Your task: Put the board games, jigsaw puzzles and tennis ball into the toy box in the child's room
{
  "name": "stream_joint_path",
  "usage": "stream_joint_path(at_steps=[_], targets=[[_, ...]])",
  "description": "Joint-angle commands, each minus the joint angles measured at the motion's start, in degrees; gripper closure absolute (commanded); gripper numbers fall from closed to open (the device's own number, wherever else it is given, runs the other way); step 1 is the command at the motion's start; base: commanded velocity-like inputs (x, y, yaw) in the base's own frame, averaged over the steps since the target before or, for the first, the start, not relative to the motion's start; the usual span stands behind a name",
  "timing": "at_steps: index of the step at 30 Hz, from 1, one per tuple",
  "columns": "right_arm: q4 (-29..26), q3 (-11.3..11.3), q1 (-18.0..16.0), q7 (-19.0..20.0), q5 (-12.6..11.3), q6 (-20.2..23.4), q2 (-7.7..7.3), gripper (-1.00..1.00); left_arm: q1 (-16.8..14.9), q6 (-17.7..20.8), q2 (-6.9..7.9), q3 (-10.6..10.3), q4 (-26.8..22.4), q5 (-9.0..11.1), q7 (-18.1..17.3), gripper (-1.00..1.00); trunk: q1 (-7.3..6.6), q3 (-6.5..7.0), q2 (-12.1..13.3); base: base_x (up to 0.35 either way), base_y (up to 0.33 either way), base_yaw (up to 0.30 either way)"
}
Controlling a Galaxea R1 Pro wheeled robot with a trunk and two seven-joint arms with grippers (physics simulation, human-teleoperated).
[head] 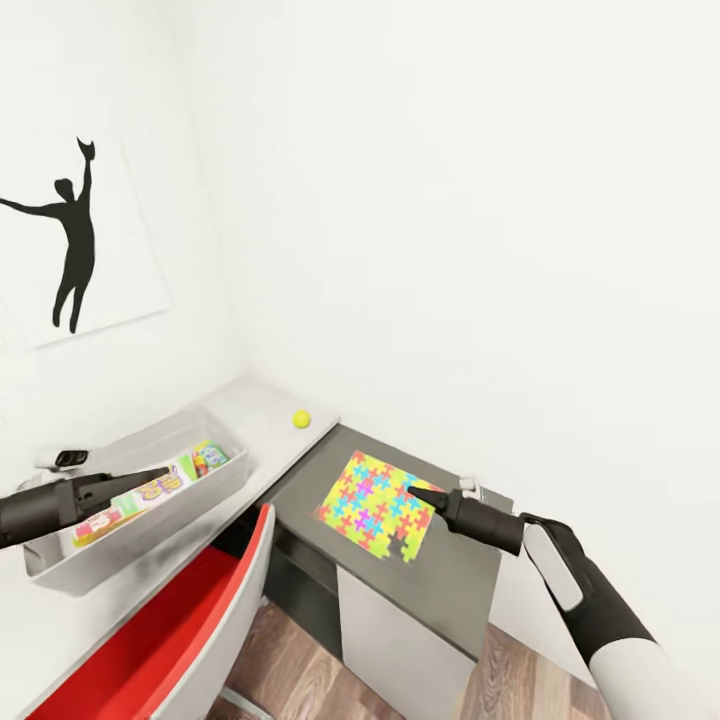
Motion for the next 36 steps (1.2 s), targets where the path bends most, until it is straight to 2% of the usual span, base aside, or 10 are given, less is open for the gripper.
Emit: stream_joint_path(at_steps=[1,4,9,36], targets=[[-0.9,0.1,-0.1,0.0,-0.1,0.9,-0.05,1.0,0.0,0.6,0.11,0.3,0.0,-0.1,-0.3,-1.0,0.04,-0.13,-0.1,0.0,0.0,0.29],[-5.4,-0.4,-0.2,0.0,-0.2,2.8,0.03,1.0,0.1,0.6,0.45,1.0,0.1,-0.2,-0.3,-1.0,0.04,-0.13,-0.1,0.0,0.0,0.29],[-8.7,-0.8,-0.1,-0.1,-0.1,3.6,0.06,1.0,0.2,0.6,0.74,1.4,0.6,-0.2,-0.3,-1.0,0.04,-0.13,-0.1,0.0,0.0,0.29],[-8.9,-0.9,-0.1,-0.3,0.0,3.4,0.17,1.0,1.4,-0.3,0.55,1.5,0.7,-0.1,-0.3,-1.0,0.04,-0.13,-0.1,0.0,0.0,0.29]])
